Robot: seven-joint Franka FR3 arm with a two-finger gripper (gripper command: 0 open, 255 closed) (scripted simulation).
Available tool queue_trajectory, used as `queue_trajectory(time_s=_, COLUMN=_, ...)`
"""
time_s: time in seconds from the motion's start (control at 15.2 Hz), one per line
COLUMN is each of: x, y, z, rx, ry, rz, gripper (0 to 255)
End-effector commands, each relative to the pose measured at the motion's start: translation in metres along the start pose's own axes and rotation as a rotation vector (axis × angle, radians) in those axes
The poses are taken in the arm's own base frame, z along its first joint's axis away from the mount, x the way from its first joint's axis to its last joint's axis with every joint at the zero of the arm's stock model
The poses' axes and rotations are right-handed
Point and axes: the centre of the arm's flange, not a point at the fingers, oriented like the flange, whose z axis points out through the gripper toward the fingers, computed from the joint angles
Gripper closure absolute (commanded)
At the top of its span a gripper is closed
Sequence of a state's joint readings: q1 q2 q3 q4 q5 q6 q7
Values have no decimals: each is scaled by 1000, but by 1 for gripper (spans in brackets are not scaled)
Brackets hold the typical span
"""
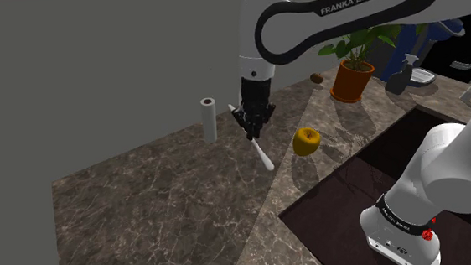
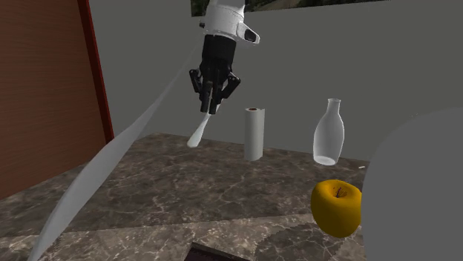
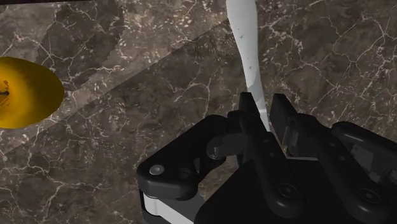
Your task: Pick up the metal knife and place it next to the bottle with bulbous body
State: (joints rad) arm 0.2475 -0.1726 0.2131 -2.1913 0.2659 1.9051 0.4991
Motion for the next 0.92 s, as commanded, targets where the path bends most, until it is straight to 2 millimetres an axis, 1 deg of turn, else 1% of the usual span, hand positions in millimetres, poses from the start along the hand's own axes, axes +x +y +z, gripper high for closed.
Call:
queue_trajectory(time_s=0.0, x=-1, y=-2, z=-10, rx=0, ry=0, rz=0, gripper=255)
queue_trajectory(time_s=0.59, x=-11, y=-7, z=-56, rx=0, ry=0, rz=0, gripper=255)
queue_trajectory(time_s=0.79, x=15, y=22, z=-65, rx=0, ry=0, rz=0, gripper=255)
queue_trajectory(time_s=0.86, x=8, y=10, z=-61, rx=0, ry=0, rz=0, gripper=255)
